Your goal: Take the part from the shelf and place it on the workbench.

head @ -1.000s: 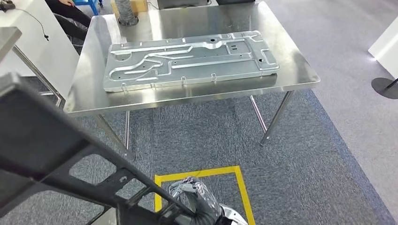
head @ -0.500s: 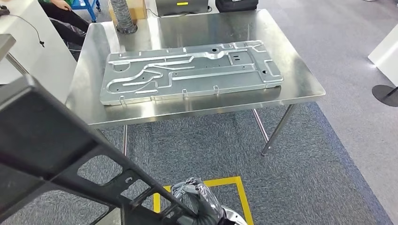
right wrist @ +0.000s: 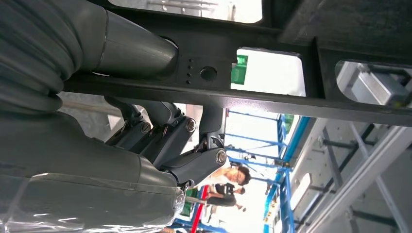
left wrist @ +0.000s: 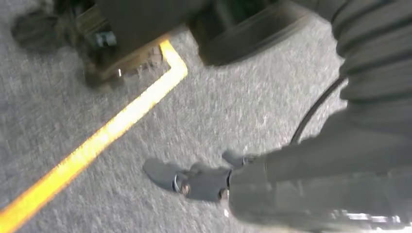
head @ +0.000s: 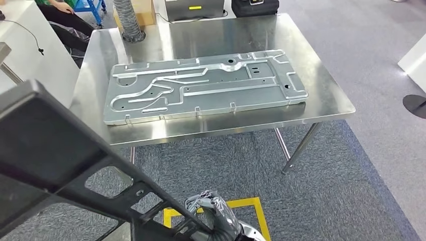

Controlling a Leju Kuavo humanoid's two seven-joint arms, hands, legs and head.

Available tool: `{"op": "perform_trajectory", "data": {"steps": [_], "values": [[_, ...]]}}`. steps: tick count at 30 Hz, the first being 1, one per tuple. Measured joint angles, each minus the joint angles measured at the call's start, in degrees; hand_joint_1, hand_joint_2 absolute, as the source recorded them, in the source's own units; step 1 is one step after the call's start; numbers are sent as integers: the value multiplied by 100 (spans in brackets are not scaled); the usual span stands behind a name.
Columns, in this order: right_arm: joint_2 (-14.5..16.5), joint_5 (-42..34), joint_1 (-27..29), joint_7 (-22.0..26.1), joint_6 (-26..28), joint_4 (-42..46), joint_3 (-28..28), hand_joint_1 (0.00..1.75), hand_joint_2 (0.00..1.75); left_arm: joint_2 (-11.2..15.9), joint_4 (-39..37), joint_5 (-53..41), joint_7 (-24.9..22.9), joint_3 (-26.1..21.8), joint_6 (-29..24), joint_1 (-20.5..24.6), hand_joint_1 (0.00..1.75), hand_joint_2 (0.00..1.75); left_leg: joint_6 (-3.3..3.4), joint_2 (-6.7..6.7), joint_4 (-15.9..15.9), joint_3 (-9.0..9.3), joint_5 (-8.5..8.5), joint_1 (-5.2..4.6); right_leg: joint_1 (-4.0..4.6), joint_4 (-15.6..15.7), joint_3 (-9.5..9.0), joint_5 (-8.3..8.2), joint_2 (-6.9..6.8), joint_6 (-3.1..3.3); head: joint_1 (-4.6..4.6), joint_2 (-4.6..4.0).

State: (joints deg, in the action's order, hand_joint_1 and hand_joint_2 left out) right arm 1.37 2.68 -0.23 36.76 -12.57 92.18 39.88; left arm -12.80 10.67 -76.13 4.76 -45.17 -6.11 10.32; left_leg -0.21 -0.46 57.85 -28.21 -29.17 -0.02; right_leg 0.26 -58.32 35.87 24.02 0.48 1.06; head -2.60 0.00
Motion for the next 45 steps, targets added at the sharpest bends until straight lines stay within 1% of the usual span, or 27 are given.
{"op": "perform_trajectory", "data": {"steps": [2,3,5,6,7,8,10,12,14,16,18,21,22,23,24,25,26,28,32,34,36,37,38,39,41,43,45], "values": [[0,2,7,2,0,14,-4,169,175,1,1,-1,1,1,2,7,0,175,-58,8,261,-66,-69,9,-29,54,-143,42,3,57,-1,0],[1,3,9,2,0,19,-7,169,175,1,2,-2,1,1,4,8,0,175,-87,12,548,-221,-161,21,-37,68,-202,73,-1,78,-1,0],[1,7,12,2,0,19,-15,169,175,1,2,-2,-3,1,10,1,0,175,-149,13,1254,-678,-441,40,-39,70,-288,156,-5,100,-2,0],[1,9,17,2,0,19,-21,169,175,2,2,-2,-3,1,11,-3,0,175,-169,13,1477,-870,-551,49,-39,70,-334,200,-2,99,-2,0],[1,11,20,2,0,19,-26,169,175,3,2,-3,-4,1,13,-5,0,175,-178,13,1532,-985,-569,55,-39,70,-389,246,1,95,-2,0],[1,13,23,2,0,19,-31,169,175,5,2,-3,-7,1,13,-4,0,175,-170,13,1385,-1000,-452,58,-39,69,-457,296,5,88,-2,0],[1,14,24,2,0,19,-35,169,175,11,1,-4,-13,1,14,-5,0,175,-112,17,665,-837,113,55,-38,70,-601,406,5,62,-1,0],[5,29,28,-7,-12,20,-42,169,175,16,1,-7,-18,2,19,-11,0,175,-37,26,117,-698,459,21,-33,70,-676,493,12,10,-1,0],[30,65,31,-36,-45,27,-72,169,175,17,2,-13,-26,3,27,-15,0,175,37,27,7,-663,459,-9,-26,44,-706,522,17,-64,-1,0],[61,97,31,-65,-80,48,-114,169,175,15,2,-20,-33,5,32,-15,0,175,109,16,-44,-568,478,13,-32,-63,-718,550,8,-126,0,1],[81,115,30,-81,-105,75,-144,169,175,12,2,-22,-33,12,33,5,0,175,163,10,-77,-457,446,34,-50,-478,-517,684,-2,-180,0,1],[95,130,53,-93,-123,89,-181,169,175,14,2,-24,-33,30,34,10,0,175,194,10,-80,-361,349,30,-90,-1478,171,1064,-10,-259,0,0],[95,133,61,-94,-124,89,-189,169,175,14,2,-25,-33,36,37,5,0,175,191,7,-79,-318,309,31,-103,-1602,325,1083,-12,-278,0,0],[95,136,67,-94,-123,89,-195,169,175,14,2,-29,-33,42,42,-1,0,175,182,4,-79,-262,265,33,-117,-1518,375,978,-15,-289,0,0],[96,137,70,-94,-123,89,-201,169,175,13,2,-38,-33,48,50,-3,0,175,169,1,-79,-196,217,37,-130,-1240,325,758,-18,-292,0,0],[96,141,73,-94,-123,90,-206,169,175,10,2,-48,-33,55,60,-3,0,175,148,-1,-79,-132,164,42,-139,-818,203,450,-24,-282,0,0],[97,146,76,-96,-123,90,-212,169,175,8,2,-57,-33,63,71,-3,0,175,120,-2,-76,-65,112,40,-133,-454,90,241,-31,-267,0,0],[107,155,83,-97,-125,94,-225,169,175,7,2,-67,-39,80,84,10,0,175,43,-2,-83,2,27,35,-101,-65,-35,72,-44,-197,0,1],[154,163,92,-99,-128,100,-263,169,175,11,3,-74,-59,102,98,42,0,175,-92,10,193,-8,-11,46,-100,-32,-147,102,-20,-26,-1,1],[178,171,89,-98,-133,102,-282,169,175,12,4,-74,-74,110,102,62,0,175,-134,15,694,-282,-220,65,-99,-15,-224,139,-30,34,0,0],[187,176,88,-98,-139,102,-295,169,175,12,4,-71,-85,117,104,64,0,175,-164,15,1333,-711,-523,71,-86,-17,-258,179,-29,65,0,0],[189,177,89,-98,-140,102,-298,169,175,13,4,-67,-85,119,106,58,0,175,-168,15,1507,-870,-581,71,-78,-18,-277,202,-23,70,0,0],[189,178,90,-98,-142,102,-299,169,175,14,4,-62,-85,119,107,53,0,175,-165,15,1496,-942,-514,70,-69,-19,-303,225,-16,72,0,0],[191,179,90,-98,-143,102,-301,169,175,17,4,-58,-83,119,107,49,0,175,-148,15,1287,-917,-321,68,-60,-19,-338,251,-9,70,0,0],[198,183,88,-99,-147,102,-304,169,175,24,4,-51,-77,119,104,48,0,175,-74,20,562,-689,172,47,-45,-16,-413,300,-6,56,0,0],[204,187,86,-100,-155,103,-312,169,175,29,4,-41,-68,119,101,42,0,175,-8,26,108,-547,318,6,-39,-16,-431,334,-10,11,0,0],[207,204,89,-103,-148,115,-324,169,175,32,4,-25,-52,117,95,19,0,175,36,26,34,-527,310,-18,-39,-7,-428,356,-13,-56,0,0]]}}
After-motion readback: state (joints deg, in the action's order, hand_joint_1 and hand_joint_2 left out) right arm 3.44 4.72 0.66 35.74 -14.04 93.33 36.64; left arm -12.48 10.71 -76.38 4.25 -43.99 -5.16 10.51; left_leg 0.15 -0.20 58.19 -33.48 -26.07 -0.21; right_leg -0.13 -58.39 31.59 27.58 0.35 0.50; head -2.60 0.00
